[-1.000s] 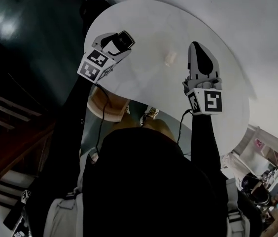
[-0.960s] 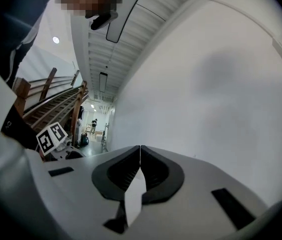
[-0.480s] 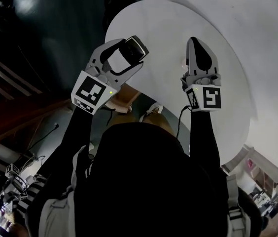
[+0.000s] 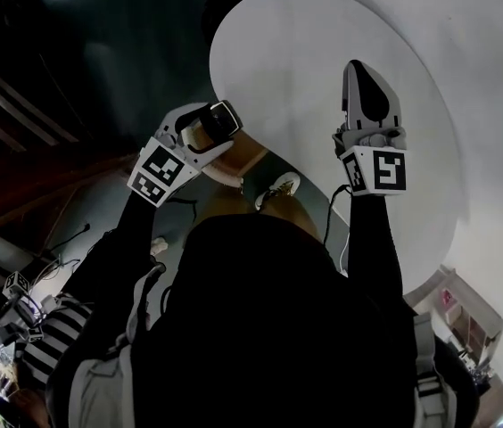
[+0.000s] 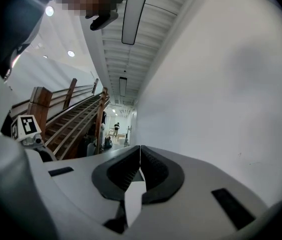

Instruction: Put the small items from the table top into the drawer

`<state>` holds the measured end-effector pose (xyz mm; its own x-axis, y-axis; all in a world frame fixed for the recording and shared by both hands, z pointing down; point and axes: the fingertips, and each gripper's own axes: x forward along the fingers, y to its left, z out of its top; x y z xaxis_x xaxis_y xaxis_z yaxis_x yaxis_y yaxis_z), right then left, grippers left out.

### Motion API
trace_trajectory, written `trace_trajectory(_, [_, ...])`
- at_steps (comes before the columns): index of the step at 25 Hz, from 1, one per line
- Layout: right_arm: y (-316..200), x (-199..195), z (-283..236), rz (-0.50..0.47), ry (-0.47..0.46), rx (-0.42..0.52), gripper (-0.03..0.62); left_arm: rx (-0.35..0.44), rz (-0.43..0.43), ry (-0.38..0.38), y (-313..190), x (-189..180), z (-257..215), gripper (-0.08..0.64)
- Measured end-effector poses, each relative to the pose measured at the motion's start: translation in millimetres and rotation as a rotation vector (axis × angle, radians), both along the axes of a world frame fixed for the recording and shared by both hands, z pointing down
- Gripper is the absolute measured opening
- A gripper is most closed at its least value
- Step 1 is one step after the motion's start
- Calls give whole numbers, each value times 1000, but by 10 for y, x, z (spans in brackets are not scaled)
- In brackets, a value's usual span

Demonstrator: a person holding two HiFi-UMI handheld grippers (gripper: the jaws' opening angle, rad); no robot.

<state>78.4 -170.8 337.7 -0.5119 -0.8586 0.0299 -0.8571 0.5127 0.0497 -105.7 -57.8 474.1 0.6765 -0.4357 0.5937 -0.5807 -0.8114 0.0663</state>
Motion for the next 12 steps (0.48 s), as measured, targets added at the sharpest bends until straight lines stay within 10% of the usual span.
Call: trace_trajectory(12, [170, -127, 83, -8, 28, -37, 28, -248, 169, -248, 589, -1, 1479, 336])
